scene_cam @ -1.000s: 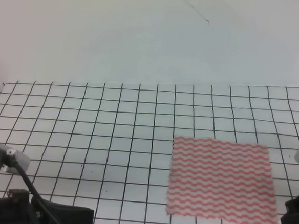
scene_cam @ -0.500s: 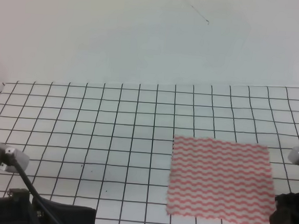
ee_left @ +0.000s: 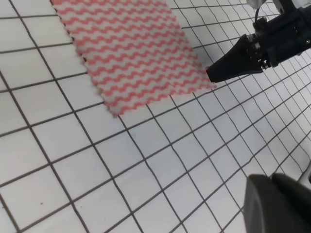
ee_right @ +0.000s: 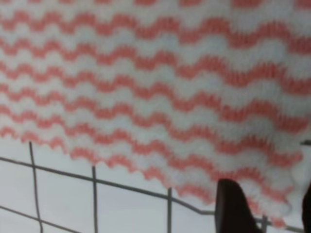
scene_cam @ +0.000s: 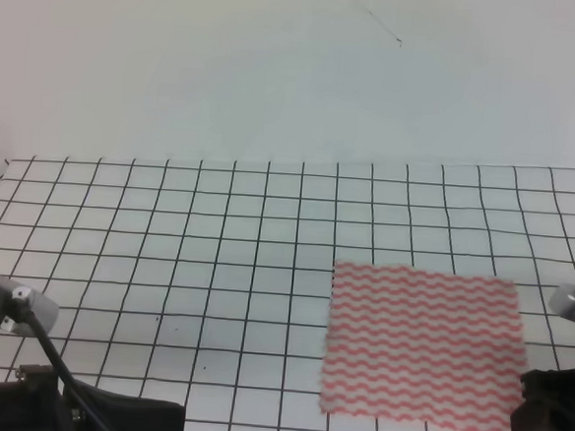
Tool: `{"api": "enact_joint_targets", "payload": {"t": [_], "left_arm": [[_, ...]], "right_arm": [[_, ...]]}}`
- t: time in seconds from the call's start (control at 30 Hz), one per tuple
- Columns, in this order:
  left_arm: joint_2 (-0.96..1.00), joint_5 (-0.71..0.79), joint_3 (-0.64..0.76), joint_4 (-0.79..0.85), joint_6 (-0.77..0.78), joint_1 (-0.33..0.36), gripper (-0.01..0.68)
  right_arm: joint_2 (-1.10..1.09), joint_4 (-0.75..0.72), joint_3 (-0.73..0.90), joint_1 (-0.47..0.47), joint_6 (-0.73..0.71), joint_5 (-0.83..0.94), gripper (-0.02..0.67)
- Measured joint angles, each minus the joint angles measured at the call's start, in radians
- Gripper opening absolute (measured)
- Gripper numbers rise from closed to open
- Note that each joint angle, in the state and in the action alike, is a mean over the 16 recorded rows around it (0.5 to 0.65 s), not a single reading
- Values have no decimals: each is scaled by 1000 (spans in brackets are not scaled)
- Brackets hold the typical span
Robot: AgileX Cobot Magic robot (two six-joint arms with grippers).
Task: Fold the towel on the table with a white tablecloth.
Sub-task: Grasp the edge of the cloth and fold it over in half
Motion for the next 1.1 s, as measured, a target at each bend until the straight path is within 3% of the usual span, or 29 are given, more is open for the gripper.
{"api": "enact_joint_targets", "payload": {"t": [1.1], "left_arm": [[0,-13,0,1,21,0,0]], "right_arm": [[26,6,0,0,-42,12,240]]}}
